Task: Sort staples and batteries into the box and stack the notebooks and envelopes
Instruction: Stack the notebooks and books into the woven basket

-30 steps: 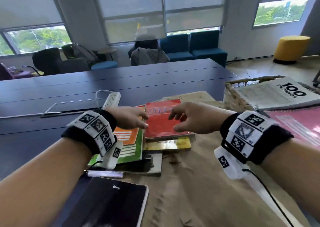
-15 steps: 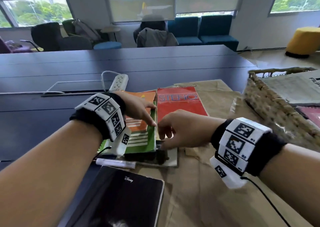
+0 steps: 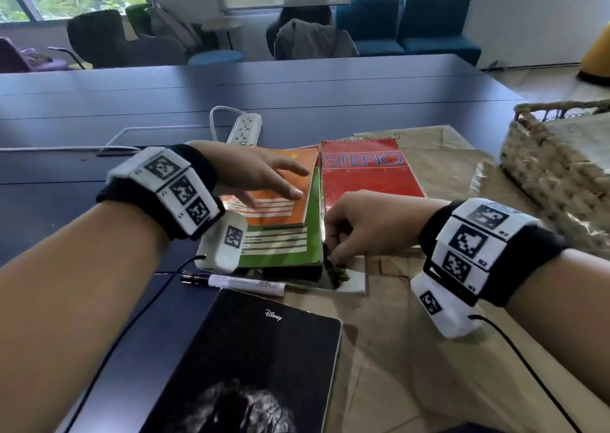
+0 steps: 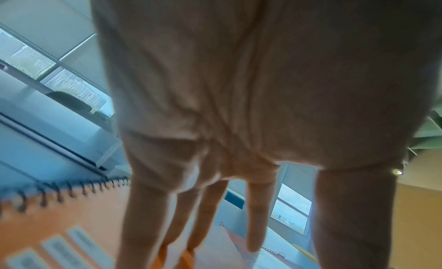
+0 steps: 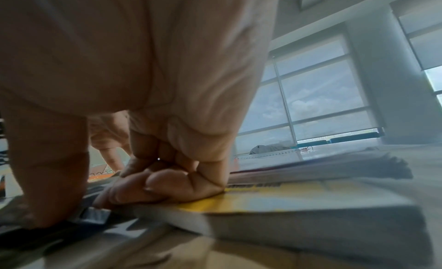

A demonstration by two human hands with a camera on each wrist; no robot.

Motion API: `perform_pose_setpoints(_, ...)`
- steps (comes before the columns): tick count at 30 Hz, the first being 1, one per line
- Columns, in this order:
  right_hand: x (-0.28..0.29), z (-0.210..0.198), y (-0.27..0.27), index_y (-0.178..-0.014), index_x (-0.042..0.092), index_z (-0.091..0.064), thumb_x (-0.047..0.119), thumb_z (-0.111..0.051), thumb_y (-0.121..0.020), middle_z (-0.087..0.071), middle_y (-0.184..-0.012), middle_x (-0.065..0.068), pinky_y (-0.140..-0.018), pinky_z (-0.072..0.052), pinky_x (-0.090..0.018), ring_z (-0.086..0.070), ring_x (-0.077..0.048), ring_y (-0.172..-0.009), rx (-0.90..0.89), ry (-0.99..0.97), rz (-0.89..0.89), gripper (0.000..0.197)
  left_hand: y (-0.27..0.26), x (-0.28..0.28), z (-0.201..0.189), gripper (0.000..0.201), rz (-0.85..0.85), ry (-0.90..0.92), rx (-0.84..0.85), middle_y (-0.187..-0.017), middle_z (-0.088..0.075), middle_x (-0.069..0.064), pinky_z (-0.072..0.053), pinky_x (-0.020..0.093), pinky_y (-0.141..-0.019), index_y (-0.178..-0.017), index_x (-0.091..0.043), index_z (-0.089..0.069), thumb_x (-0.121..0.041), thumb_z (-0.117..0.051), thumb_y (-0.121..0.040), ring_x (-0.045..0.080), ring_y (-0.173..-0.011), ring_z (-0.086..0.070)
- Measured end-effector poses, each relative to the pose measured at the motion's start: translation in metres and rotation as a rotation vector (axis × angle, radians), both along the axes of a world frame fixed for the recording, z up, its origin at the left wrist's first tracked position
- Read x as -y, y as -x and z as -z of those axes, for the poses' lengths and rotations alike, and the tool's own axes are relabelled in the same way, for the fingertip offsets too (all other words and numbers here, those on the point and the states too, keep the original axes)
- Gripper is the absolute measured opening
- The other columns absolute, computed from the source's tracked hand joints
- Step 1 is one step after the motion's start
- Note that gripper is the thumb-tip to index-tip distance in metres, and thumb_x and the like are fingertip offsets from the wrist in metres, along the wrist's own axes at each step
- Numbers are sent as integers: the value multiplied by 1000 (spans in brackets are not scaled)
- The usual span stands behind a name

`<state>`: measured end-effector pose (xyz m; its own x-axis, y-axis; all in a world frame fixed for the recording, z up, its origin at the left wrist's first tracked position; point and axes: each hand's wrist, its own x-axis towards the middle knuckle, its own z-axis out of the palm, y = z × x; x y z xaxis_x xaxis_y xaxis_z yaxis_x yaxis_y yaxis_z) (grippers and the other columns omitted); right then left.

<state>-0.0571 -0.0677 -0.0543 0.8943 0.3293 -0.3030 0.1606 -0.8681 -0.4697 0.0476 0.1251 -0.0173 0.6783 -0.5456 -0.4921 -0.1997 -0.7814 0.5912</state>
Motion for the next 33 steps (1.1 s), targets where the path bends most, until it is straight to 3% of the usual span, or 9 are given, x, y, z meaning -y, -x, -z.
perform_pose_setpoints(2,2,-2,-2,-85,16,-73,24,-81,-84,-68,-74,4,-64,-54,-29,-60,-11,-65,-35,-21,5,11,0,-8,-6,53,53,-21,42,-126,-61,-9,-47,43,-109,-139,-32,-56,-33,-73,-89,11,-120,-59)
perform_pose_setpoints(5,3,-2,-5,-86,13,-75,23,-81,-84,-72,-77,-2,-69,-55,-31,-61,-12,-68,-46,-32,0,12,8,-11,-13,29,201,-94,199,-107,-71,-8,-54,36,-97,-113,-28,-69,-35,-76,-86,9,-101,-68)
perform_pose_setpoints(8,6,-2,-6,-87,12,-76,21,-82,-84,-75,-85,-8,-73,-56,-35,-63,-13,-70,-62,-62,-1,11,28,-6,-18,11,386,-192,229,-74,-65,-18,-47,27,-71,-91,-33,-73,-39,-80,-84,-2,-66,-56)
perform_pose_setpoints(10,7,-2,-6,-89,10,-76,19,-81,-83,-76,-86,-10,-74,-56,-37,-63,-12,-70,-58,-75,-1,12,43,0,-17,10,491,-309,176,-64,-59,-20,-42,24,-65,-88,-32,-73,-40,-80,-84,-4,-59,-50)
perform_pose_setpoints(15,7,-1,-3,-91,9,-77,19,-81,-84,-68,-73,2,-67,-47,-26,-56,-6,-63,-33,-73,13,13,62,12,-6,17,585,-468,259,-70,-61,-10,-44,25,-60,-85,-30,-72,-41,-83,-80,6,-63,-54)
perform_pose_setpoints(18,8,-1,-3,-89,8,-77,18,-81,-84,-69,-75,0,-69,-50,-29,-58,-9,-66,-34,-81,24,12,64,15,-3,19,594,-520,261,-74,-62,-8,-45,28,-62,-89,-29,-73,-43,-83,-80,8,-66,-56)
perform_pose_setpoints(21,8,-1,-3,-88,10,-77,18,-82,-83,-71,-76,-3,-67,-51,-29,-59,-9,-66,-35,-82,23,11,67,19,4,20,626,-559,273,-73,-60,-9,-43,27,-61,-92,-24,-74,-40,-82,-82,8,-65,-53)
perform_pose_setpoints(25,8,0,0,-83,12,-75,20,-82,-84,-68,-69,3,-59,-49,-22,-57,-4,-57,-41,-73,29,10,70,22,12,12,641,-582,267,-55,-61,-17,-45,22,-58,-84,-19,-76,-29,-82,-82,-2,-54,-54)
perform_pose_setpoints(33,9,0,-1,-88,11,-78,19,-83,-83,-70,-73,5,-58,-46,-17,-57,2,-57,-26,-71,20,12,73,23,9,11,687,-513,269,-62,-63,-12,-45,19,-56,-82,-15,-77,-25,-80,-82,-3,-52,-53)
